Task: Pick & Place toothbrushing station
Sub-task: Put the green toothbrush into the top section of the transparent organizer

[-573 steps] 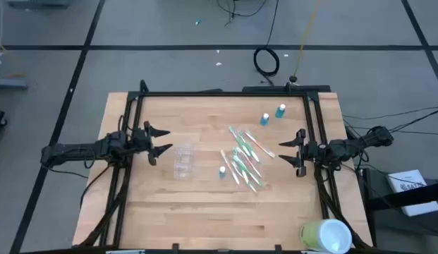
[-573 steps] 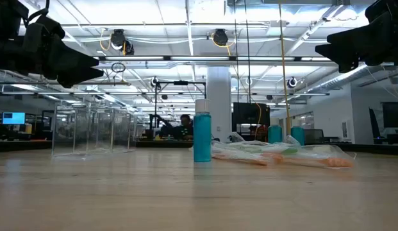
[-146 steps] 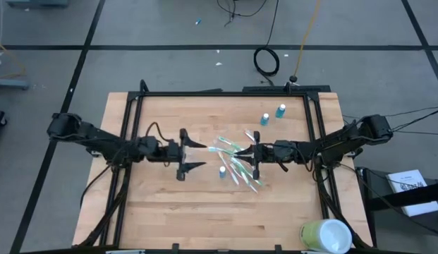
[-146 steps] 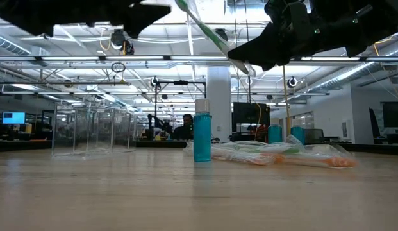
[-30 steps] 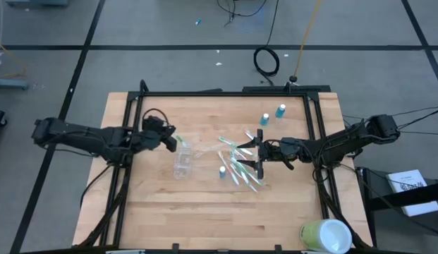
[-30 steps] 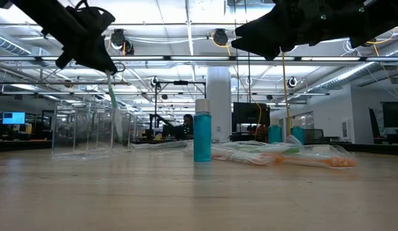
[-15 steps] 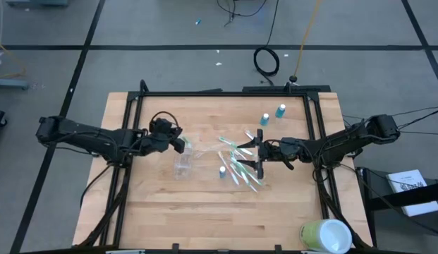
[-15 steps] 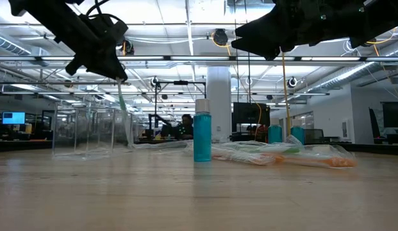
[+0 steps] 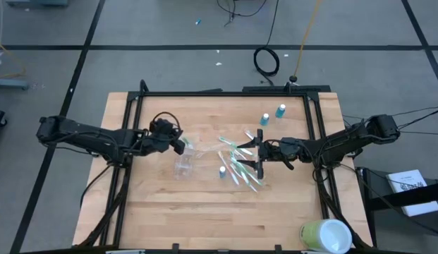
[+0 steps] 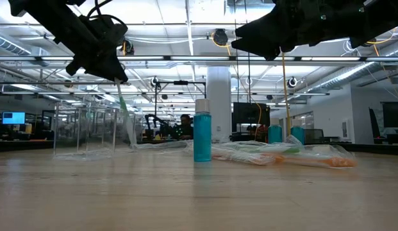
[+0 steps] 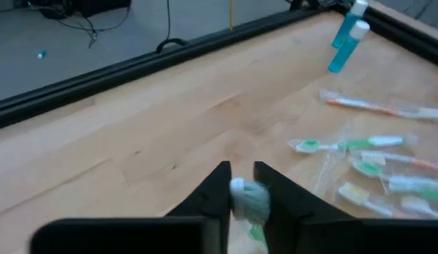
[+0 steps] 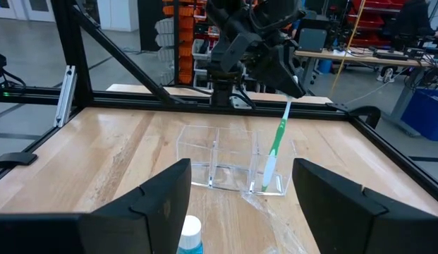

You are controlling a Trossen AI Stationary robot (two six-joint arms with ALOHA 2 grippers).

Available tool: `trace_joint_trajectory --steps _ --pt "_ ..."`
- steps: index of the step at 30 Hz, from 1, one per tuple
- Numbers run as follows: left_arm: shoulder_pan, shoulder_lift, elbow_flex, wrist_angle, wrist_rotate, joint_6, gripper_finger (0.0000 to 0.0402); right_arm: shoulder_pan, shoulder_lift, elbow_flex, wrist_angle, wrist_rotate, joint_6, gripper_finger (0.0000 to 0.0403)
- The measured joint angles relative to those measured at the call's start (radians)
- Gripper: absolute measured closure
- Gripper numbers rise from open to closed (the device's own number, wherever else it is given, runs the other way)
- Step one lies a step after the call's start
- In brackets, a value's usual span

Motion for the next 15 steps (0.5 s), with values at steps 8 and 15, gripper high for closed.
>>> trace_joint_trajectory --steps 8,15 --pt "0.0 -0.004 -0.001 -0.004 0.002 0.062 0.0217 0.0 0.0 0.0 0.0 0.0 0.0 0.0163" --pt "0.0 -0.015 -0.001 0.0 -0.063 0.14 0.017 0.0 0.0 0.0 0.0 0.0 0.0 0.0163"
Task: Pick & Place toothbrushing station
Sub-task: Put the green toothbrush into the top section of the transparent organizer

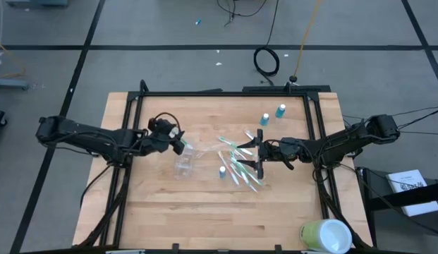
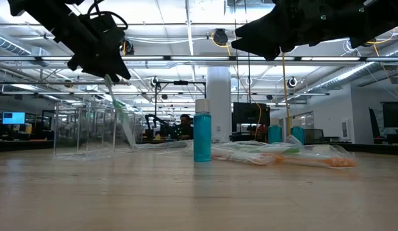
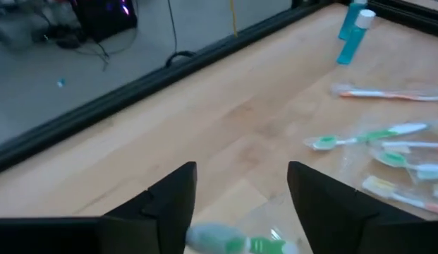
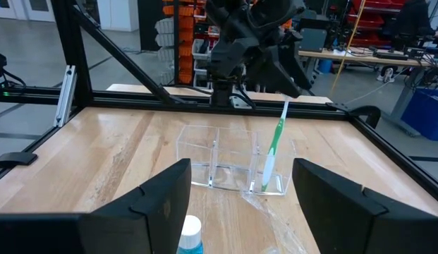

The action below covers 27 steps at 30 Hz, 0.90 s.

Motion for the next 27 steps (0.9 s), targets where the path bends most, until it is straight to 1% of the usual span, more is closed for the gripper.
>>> trace_joint_trajectory --steps 6,11,13,15,18,20,21,23,27 --pt "0.0 -0.067 0.0 0.053 -0.061 0.101 0.0165 0.0 0.0 0.0 -0.009 0.0 0.0 0.0163" --pt "0.0 -0.156 0.0 0.102 -0.066 0.159 0.0165 0.0 0.0 0.0 -0.03 0.0 0.0 0.0163" --pt "-0.004 -0.19 0.0 0.095 -0.061 0.174 0.0165 0.006 0.0 0.0 -0.062 0.012 0.009 0.0163" --pt "-0.01 -0.213 0.0 0.1 -0.054 0.179 0.0165 0.03 0.0 0.005 -0.138 0.083 0.024 0.0163" --pt "-0.021 -0.233 0.0 0.098 -0.033 0.182 0.0165 0.07 0.001 0.053 -0.374 0.213 0.03 0.0163" --pt "-0.026 -0.237 0.0 0.098 -0.031 0.184 0.0165 0.084 0.002 0.089 -0.516 0.283 0.077 0.0163" --pt "-0.026 -0.237 0.0 0.099 -0.03 0.189 0.0165 0.083 0.009 0.099 -0.559 0.298 0.106 0.0163" --pt "-0.026 -0.236 0.0 0.104 -0.03 0.19 0.0165 0.069 0.027 0.101 -0.606 0.296 0.153 0.0163" --pt "-0.026 -0.236 0.0 0.105 -0.029 0.182 0.0165 0.02 0.088 0.096 -0.648 0.245 0.176 0.0163"
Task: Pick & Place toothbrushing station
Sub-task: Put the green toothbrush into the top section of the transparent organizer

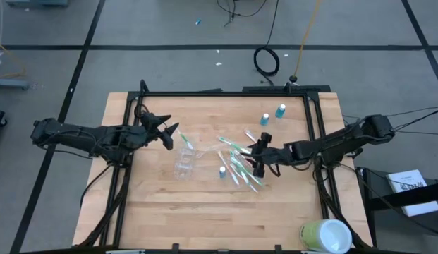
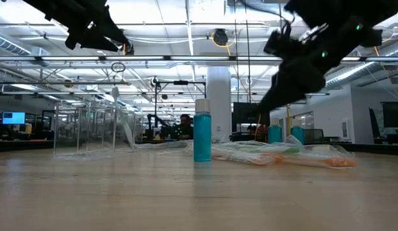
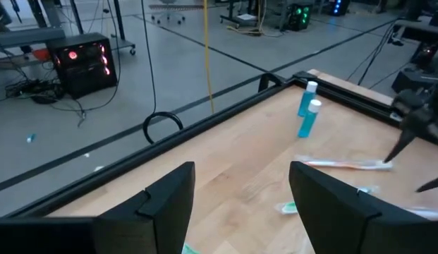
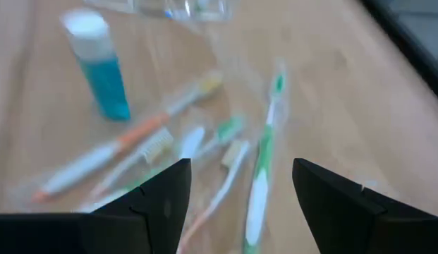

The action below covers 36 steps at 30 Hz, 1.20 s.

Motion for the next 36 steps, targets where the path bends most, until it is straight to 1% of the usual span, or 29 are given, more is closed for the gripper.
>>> trace_joint_trajectory --steps 3,5,9,13,21,26,31,36 --pt "0.0 0.0 0.0 0.001 0.0 0.0 0.0165 -0.04 0.058 -0.01 -0.003 -0.049 -0.001 0.0167" --pt "0.0 0.0 0.0 0.001 0.0 0.0 0.0165 -0.065 0.103 -0.008 0.027 -0.089 -0.008 0.0171" --pt "0.0 0.001 0.0 0.0 0.0 -0.002 0.0165 -0.105 0.17 -0.008 0.077 -0.093 -0.038 0.0183" --pt "0.0 0.001 0.0 0.0 0.0 -0.003 0.0165 -0.14 0.206 -0.008 0.095 -0.118 -0.044 0.0196" --pt "0.0 0.011 0.0 -0.001 0.002 -0.003 0.0165 -0.175 0.237 -0.008 0.085 -0.121 -0.044 0.0216" --pt "0.0 0.034 0.0 0.0 0.002 -0.003 0.0165 -0.184 0.237 -0.008 0.073 -0.17 -0.044 0.0235" --pt "0.0 0.048 0.0 0.0 0.002 -0.003 0.0165 -0.186 0.237 -0.008 0.069 -0.194 -0.038 0.0262" --pt "0.0 0.048 0.0 0.004 0.001 -0.007 0.0165 -0.185 0.237 -0.008 0.066 -0.196 -0.038 0.0299"
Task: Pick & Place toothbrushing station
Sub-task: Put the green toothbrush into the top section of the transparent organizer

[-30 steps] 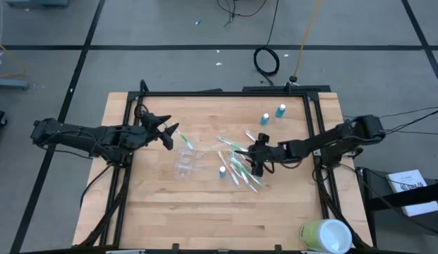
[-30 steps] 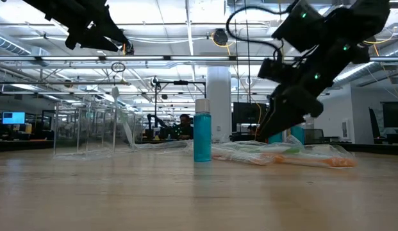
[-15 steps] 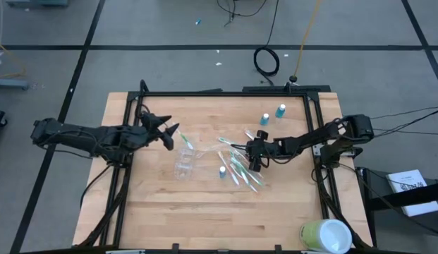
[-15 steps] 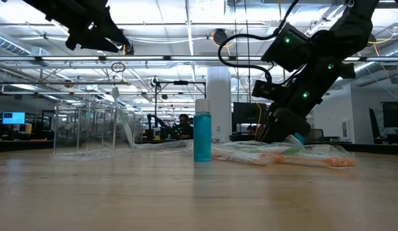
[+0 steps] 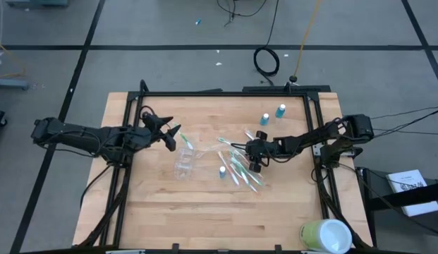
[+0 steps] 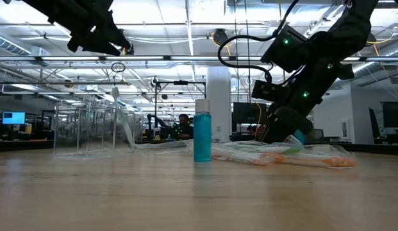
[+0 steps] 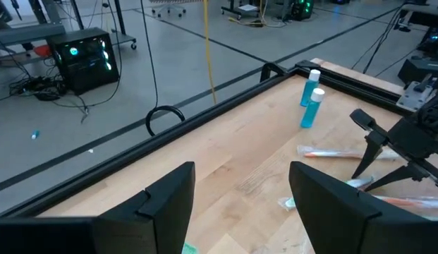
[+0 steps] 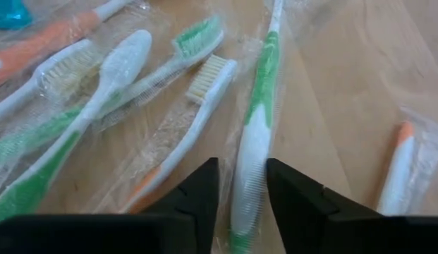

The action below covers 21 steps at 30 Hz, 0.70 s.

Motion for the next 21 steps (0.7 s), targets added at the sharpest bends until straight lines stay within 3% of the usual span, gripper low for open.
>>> trace_joint_trajectory --steps 11,21 --pt "0.0 -0.001 0.0 -0.001 0.001 -0.006 0.0165 -0.011 -0.014 0.0 -0.009 -0.001 -0.007 0.0383" --pt "0.0 -0.001 0.0 0.0 0.002 -0.008 0.0165 -0.014 -0.14 -0.002 -0.061 0.061 0.01 0.038"
